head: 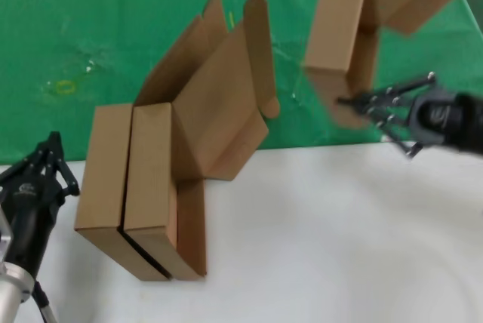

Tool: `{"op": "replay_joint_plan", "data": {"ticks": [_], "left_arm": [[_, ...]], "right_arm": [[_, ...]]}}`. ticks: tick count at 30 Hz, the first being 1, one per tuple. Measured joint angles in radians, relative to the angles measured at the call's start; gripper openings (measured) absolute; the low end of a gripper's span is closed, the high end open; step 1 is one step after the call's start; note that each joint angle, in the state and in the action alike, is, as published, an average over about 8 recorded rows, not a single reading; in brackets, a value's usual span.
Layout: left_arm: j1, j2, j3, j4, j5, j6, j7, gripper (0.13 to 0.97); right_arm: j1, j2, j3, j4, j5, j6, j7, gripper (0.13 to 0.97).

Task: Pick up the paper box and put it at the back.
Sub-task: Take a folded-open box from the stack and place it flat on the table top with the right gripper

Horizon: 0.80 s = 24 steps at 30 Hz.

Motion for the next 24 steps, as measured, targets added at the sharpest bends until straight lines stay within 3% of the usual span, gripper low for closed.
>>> {"op": "replay_joint_plan", "data": {"ticks": [10, 17, 24], "left_arm": [[0.0, 0.0, 0.0, 0.0, 0.0, 0.0, 0.0, 0.144], [0.0, 0.0, 0.0, 0.0, 0.0, 0.0, 0.0, 0.144], [0.0, 0.0, 0.0, 0.0, 0.0, 0.0, 0.0, 0.144]], "right_arm": [[0.464, -0.044, -0.154, -0.439, -0.448, 0.206, -0.28, 0.149], [0.767, -0.146, -0.345, -0.76, -0.717, 0.304, -0.272, 0.148], [0.926, -0.237, -0.487, -0.995, -0.845, 0.392, -0.216, 0.148]]}}
